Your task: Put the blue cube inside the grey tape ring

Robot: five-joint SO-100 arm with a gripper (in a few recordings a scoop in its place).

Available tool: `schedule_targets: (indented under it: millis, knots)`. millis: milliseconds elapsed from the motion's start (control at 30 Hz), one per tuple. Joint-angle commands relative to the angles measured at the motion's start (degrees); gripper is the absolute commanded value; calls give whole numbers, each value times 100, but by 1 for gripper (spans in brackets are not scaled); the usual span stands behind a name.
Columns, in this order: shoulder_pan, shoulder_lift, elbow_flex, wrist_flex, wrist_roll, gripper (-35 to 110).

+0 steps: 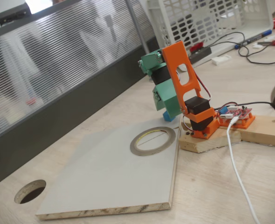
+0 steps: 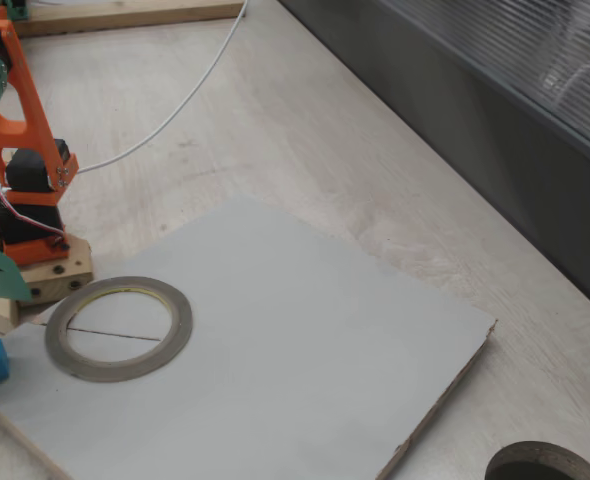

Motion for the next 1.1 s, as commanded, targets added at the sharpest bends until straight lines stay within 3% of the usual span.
schedule_targets:
  millis: [0, 500, 667, 900, 1067]
  knots:
    - [105, 149, -35, 26, 53, 100]
    - [105, 158, -44, 0, 97, 97]
    - [114, 176, -114, -149, 97, 80]
    - [123, 185, -44, -1477, 88, 52]
    - [114, 193, -44, -1608, 88, 36]
